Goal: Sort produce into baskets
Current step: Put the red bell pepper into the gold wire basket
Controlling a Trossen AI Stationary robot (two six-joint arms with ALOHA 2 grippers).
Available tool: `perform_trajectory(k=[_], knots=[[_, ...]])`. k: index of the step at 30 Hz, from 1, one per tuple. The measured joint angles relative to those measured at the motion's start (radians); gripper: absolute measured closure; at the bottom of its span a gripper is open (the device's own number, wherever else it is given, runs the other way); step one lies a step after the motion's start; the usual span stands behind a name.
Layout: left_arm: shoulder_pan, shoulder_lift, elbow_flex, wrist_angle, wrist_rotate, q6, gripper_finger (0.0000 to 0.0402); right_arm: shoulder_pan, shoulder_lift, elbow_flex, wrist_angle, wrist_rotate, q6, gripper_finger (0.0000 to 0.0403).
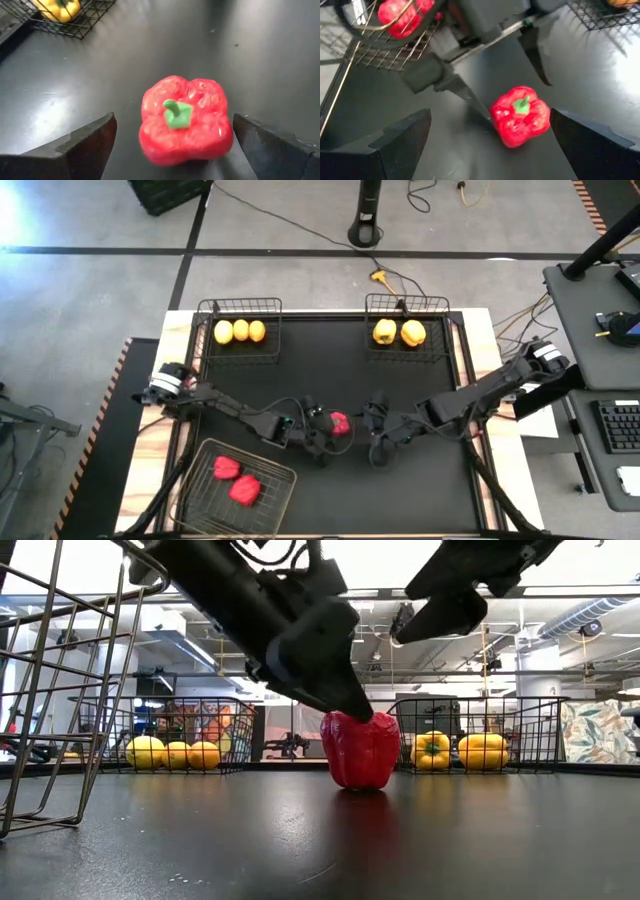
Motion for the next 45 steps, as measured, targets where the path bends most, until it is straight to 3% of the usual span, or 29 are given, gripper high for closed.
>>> perform_trajectory(k=[5, 15, 25, 31, 37, 41, 45], knots=[[0.026, 0.035, 0.003, 0.068, 0.065, 0.002, 0.0021, 0.017, 0.004, 0.000, 0.002, -0.001, 0.015, 0.0003], [0.050, 0.102, 0.003, 0.121, 0.076, 0.002, 0.0027, 0.035, 0.009, -0.001, -0.004, -0.001, 0.019, 0.0003], [0.039, 0.078, 0.006, 0.134, 0.072, 0.012, 0.0135, 0.043, 0.005, -0.001, -0.005, -0.002, 0.019, 0.0003], [-0.039, -0.023, 0.130, -0.164, 0.070, 0.019, 0.0135, 0.053, -0.011, -0.001, -0.012, -0.002, 0.019, 0.0003], [-0.285, -0.090, 0.425, -0.638, 0.113, -0.055, 0.0135, 0.077, -0.036, -0.001, -0.083, -0.003, 0.062, 0.0003], [-0.454, -0.075, 0.607, -0.981, 0.117, -0.307, 0.0135, 0.093, -0.033, -0.001, -0.108, -0.002, 0.114, 0.0003], [-0.596, -0.053, 0.642, -1.162, 0.046, -0.601, 0.0135, 0.108, -0.013, -0.001, -0.107, -0.003, 0.146, 0.0003]])
